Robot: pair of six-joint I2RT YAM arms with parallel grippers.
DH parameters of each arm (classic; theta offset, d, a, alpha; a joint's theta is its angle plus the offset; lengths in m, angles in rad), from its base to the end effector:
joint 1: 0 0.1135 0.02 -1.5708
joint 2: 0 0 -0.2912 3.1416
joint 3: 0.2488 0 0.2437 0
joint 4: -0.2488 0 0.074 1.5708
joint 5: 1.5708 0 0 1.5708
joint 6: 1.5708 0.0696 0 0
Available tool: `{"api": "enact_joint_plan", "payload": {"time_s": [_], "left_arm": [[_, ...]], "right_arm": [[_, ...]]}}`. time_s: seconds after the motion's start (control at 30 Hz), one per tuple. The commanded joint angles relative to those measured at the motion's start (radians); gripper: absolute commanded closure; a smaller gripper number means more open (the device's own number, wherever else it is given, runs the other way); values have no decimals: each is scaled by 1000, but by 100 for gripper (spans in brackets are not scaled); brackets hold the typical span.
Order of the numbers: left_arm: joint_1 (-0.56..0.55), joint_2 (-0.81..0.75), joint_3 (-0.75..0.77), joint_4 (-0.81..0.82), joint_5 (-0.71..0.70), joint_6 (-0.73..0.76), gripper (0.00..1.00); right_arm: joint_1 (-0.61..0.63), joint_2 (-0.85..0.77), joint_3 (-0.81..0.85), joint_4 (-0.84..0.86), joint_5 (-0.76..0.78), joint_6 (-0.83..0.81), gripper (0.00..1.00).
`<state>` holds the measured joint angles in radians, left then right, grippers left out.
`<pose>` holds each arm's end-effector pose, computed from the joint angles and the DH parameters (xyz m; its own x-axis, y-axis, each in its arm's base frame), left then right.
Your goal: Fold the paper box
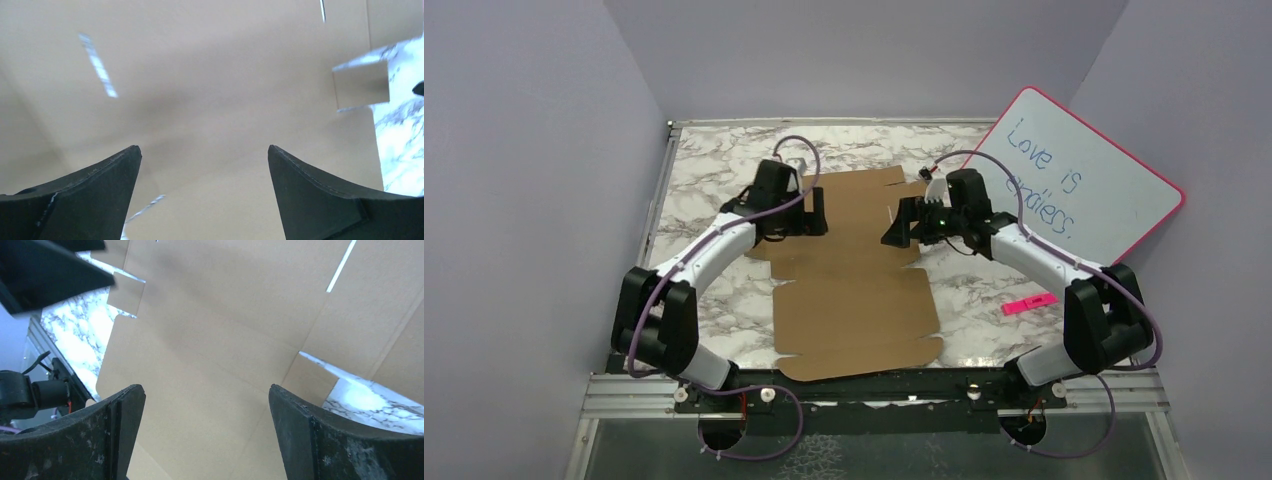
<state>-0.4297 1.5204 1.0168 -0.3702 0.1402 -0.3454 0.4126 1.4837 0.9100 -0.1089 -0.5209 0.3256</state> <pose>0.2986 -0.1475 0.2333 -0.8232 0.0085 -0.5677 0.2289 0.9200 -0.3182 0.2883 0.1640 0.2410 -0.7719 -0.0350 -0.6347 -0.4798 0.6870 0.5456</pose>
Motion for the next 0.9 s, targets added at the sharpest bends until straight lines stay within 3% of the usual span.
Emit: {"api": "enact_joint_plan", "payload": {"time_s": [0.0, 0.17, 0.3, 0.67, 0.87], "left_arm": [[176, -69, 84, -95, -29, 108, 2], [360, 2, 123, -96, -10, 130, 1], [497, 116, 172, -90, 106, 103, 8], [540, 390, 382, -89, 235, 110, 22], [555, 493, 474, -108, 266, 140, 40]], "right_arm": [[6, -25, 55, -40, 78, -64, 0], [5, 24, 121, -11, 8, -95, 0], [5, 71, 158, 21, -21, -88, 0], [5, 181, 214, 99, -52, -111, 0], [5, 237, 258, 100, -57, -140, 0]]}}
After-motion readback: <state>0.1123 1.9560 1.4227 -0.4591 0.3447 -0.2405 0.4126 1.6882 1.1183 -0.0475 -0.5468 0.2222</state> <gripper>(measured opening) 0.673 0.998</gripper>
